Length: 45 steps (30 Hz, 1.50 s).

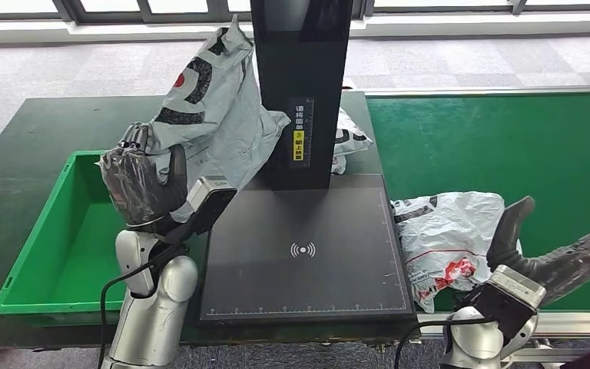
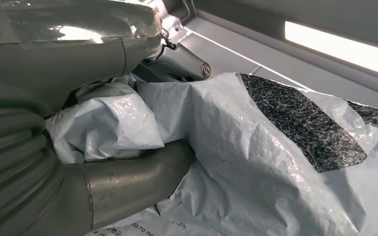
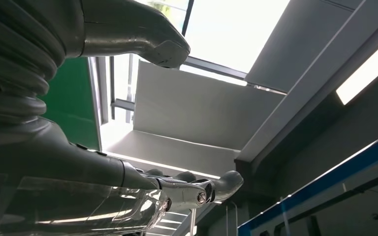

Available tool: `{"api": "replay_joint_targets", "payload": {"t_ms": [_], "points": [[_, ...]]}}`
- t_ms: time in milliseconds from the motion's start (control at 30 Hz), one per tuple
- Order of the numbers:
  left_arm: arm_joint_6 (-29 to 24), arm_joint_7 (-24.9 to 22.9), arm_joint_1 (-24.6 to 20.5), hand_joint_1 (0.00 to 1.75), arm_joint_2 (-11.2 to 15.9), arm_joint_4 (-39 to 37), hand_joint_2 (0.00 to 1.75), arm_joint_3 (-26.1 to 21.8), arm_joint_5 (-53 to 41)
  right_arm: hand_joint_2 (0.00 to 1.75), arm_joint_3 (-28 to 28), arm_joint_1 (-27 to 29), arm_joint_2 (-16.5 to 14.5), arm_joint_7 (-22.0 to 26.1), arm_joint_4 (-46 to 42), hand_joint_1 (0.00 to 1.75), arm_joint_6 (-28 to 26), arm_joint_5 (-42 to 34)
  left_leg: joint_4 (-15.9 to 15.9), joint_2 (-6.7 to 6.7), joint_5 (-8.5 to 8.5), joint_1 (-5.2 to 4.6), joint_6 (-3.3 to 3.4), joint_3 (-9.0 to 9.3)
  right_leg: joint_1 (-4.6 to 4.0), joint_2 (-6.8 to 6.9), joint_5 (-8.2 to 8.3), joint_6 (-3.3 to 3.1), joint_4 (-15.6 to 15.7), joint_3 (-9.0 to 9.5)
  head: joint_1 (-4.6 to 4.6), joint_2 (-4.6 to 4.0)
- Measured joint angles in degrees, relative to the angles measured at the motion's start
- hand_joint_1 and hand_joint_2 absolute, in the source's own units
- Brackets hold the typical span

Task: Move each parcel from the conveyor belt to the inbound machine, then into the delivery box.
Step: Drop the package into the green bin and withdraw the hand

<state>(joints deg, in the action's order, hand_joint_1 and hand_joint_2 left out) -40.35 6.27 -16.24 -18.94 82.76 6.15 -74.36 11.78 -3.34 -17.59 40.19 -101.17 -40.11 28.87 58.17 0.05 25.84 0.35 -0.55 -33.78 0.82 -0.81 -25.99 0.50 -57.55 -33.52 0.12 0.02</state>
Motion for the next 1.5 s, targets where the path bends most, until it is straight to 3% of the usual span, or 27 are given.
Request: {"api": "replay_joint_targets", "payload": {"t_ms": [167,400,500,900,1267,1300,1400,1433,1500], "points": [[0.0,-0.1,0.8,1.75,0.2,2.8,1.75,-2.4,1.3,1.75,0.1,0.1,0.0,0.0,-0.2,0.00,0.0,-0.1,0.0,-0.02,0.00,0.00,0.00,-0.01,0.00,0.00,0.01,0.01,0.0,-0.01,0.00,0.00],[0.0,5.3,2.7,1.75,0.5,4.4,1.75,-13.4,6.8,1.75,0.4,0.5,0.0,0.0,-0.4,0.00,0.0,-0.3,0.0,0.01,-0.01,0.03,-0.02,0.01,-0.04,-0.01,-0.01,-0.02,0.0,-0.07,-0.01,0.00],[0.0,4.8,3.0,1.75,0.5,4.2,1.75,-16.2,6.2,1.75,0.4,0.5,0.0,0.0,-0.4,0.00,0.0,-0.4,0.0,0.01,-0.01,0.03,-0.02,0.00,-0.03,-0.01,-0.01,-0.02,0.0,-0.06,0.01,0.00],[0.0,1.7,1.9,1.75,0.3,-0.4,1.75,-22.0,2.0,1.75,0.4,0.5,0.0,0.0,-0.4,0.00,0.0,-0.1,0.0,-0.01,-0.01,0.01,-0.01,0.00,-0.01,-0.01,0.00,0.00,0.0,-0.05,0.01,0.00],[0.1,-2.4,0.9,1.75,-0.1,-5.3,1.75,-22.7,-2.4,1.75,0.4,0.5,0.0,0.0,-0.5,0.00,0.0,-0.1,0.0,-0.01,-0.01,0.01,-0.01,0.00,-0.01,-0.01,0.00,0.00,0.0,-0.06,0.01,0.00],[0.1,-2.8,0.8,1.53,-0.1,-5.7,1.75,-22.7,-2.7,1.75,0.4,0.5,0.0,0.0,-0.5,0.00,0.0,-0.1,0.0,-0.01,-0.01,0.01,-0.01,0.00,-0.01,-0.01,0.00,0.00,0.0,-0.06,0.01,0.00],[0.1,-5.0,0.4,0.22,-0.2,-7.6,1.75,-22.8,-4.7,1.75,0.4,0.5,0.0,0.0,-0.5,0.00,0.0,0.0,0.0,-0.01,-0.01,0.00,-0.01,0.00,0.00,0.00,0.00,0.00,0.0,-0.05,0.01,0.00],[0.1,-5.8,0.2,0.00,-0.2,-8.5,1.75,-22.8,-5.5,1.75,0.4,0.5,0.0,0.0,-0.4,0.00,0.0,0.0,0.0,-0.02,-0.01,0.00,-0.01,0.00,0.00,0.00,0.00,0.00,0.0,-0.05,0.01,0.00],[0.1,-7.7,-0.4,0.00,-0.3,-10.4,1.75,-22.9,-6.9,1.75,0.4,0.5,0.0,0.0,-0.4,0.00,0.0,0.1,0.0,-0.02,-0.01,0.00,-0.01,0.00,-0.01,0.00,0.00,0.00,0.0,-0.04,0.01,0.00]]}}
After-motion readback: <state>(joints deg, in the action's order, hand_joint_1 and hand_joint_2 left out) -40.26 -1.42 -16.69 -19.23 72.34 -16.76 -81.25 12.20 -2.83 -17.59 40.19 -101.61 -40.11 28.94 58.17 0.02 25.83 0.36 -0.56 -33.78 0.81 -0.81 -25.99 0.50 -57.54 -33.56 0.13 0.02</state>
